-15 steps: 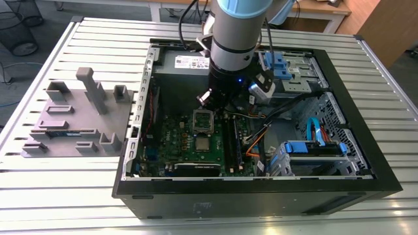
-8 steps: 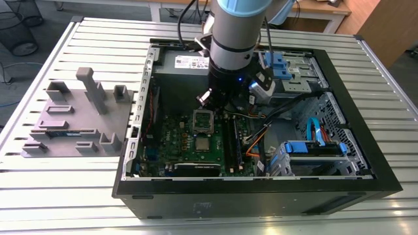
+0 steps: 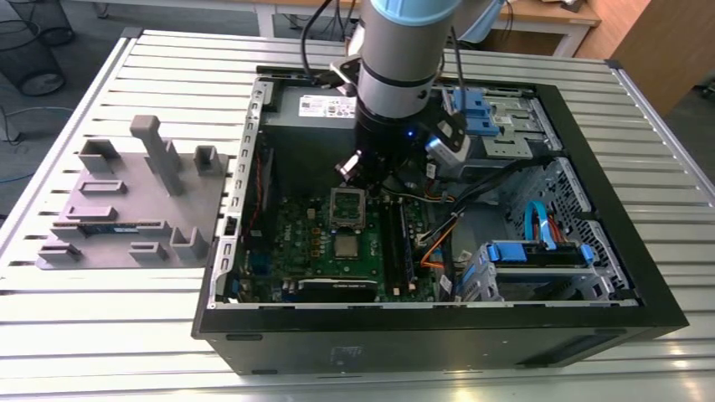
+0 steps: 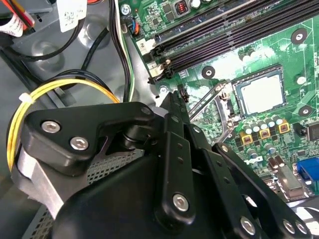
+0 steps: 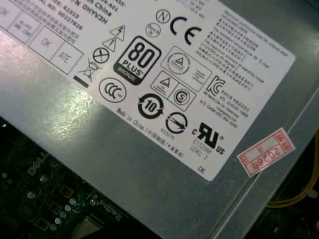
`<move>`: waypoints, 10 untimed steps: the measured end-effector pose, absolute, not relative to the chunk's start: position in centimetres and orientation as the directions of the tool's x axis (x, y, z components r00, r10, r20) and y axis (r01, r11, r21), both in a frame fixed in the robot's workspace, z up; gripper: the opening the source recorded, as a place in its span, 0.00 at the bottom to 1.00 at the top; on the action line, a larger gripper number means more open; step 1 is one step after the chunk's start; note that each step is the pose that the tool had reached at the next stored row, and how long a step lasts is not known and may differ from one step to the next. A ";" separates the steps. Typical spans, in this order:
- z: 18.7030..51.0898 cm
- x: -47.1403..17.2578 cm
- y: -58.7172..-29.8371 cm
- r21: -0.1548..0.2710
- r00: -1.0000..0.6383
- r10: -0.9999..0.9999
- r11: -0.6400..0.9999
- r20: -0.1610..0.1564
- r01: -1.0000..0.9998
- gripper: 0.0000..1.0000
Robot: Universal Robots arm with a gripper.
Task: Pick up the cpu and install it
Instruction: 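Close the cpu cover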
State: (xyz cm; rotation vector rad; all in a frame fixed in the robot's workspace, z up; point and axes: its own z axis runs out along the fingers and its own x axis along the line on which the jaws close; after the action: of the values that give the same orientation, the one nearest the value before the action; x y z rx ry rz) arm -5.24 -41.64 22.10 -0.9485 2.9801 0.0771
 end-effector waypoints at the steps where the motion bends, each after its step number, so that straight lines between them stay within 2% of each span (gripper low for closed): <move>1: 22.1 -5.3 -41.6 0.043 -0.814 -0.581 0.813 -0.028 -0.581 0.11; 10: 22.3 -5.4 -41.6 0.042 -0.811 -0.584 0.810 -0.028 -0.584 0.11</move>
State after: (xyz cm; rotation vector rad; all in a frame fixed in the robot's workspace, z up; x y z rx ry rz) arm -5.39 -41.64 22.26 -0.9600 2.9757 0.0764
